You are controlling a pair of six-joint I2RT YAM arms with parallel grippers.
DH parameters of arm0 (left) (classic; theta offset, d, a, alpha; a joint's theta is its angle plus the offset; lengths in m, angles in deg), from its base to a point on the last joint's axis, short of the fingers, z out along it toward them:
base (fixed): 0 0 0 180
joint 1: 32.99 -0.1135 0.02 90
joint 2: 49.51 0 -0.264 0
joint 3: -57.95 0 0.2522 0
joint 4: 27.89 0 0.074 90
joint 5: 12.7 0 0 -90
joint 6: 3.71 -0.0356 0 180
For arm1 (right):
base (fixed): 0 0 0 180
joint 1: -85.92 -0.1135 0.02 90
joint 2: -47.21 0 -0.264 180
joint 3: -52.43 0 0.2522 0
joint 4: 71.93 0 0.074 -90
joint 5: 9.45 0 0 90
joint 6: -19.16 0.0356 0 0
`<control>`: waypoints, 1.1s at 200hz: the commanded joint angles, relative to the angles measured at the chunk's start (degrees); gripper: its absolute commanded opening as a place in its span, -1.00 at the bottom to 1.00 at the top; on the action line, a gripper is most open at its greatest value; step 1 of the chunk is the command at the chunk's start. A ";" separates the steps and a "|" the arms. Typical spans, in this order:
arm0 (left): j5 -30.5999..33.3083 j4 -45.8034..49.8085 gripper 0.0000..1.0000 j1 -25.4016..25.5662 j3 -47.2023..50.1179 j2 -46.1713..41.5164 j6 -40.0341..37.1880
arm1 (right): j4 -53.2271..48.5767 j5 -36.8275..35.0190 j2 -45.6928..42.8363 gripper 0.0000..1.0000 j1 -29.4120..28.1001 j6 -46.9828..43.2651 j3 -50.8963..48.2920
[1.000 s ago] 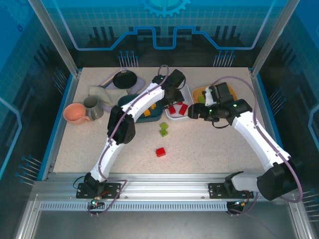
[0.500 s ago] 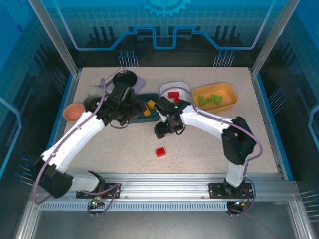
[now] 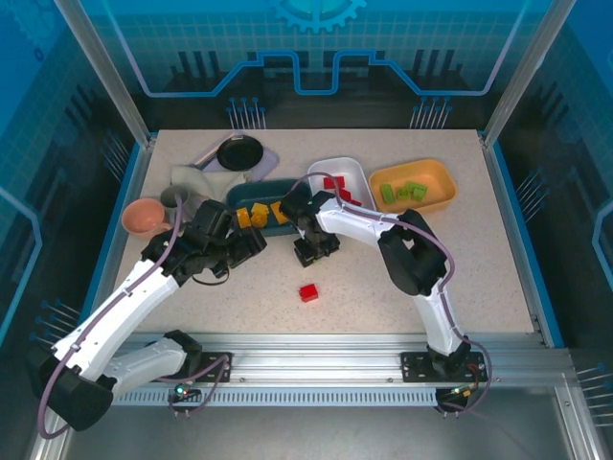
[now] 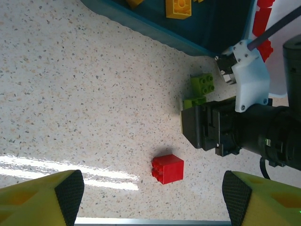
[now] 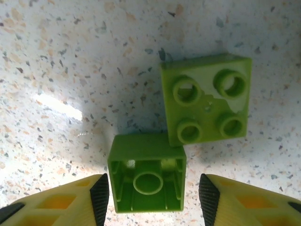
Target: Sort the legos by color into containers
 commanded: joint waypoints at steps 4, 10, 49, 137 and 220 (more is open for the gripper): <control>-2.11 -1.26 0.61 -0.42 0.61 -0.36 -0.81 | -1.14 -0.96 2.59 0.04 -0.15 -0.31 2.78; -2.46 -1.52 0.61 -0.38 0.51 -0.23 -0.78 | -1.08 -0.88 2.87 -0.01 -0.15 -0.31 3.04; -4.41 -2.97 0.59 -0.27 -1.02 1.60 -1.98 | -1.08 -1.07 1.46 -0.34 -0.26 -0.34 2.96; -7.71 -10.19 0.59 5.78 -10.90 13.43 -6.51 | -0.89 -1.96 -27.08 -0.43 17.97 1.37 -10.41; -11.46 -14.45 0.58 11.12 -25.70 31.76 -12.30 | -0.70 -3.70 -5.25 -0.41 45.19 6.93 12.42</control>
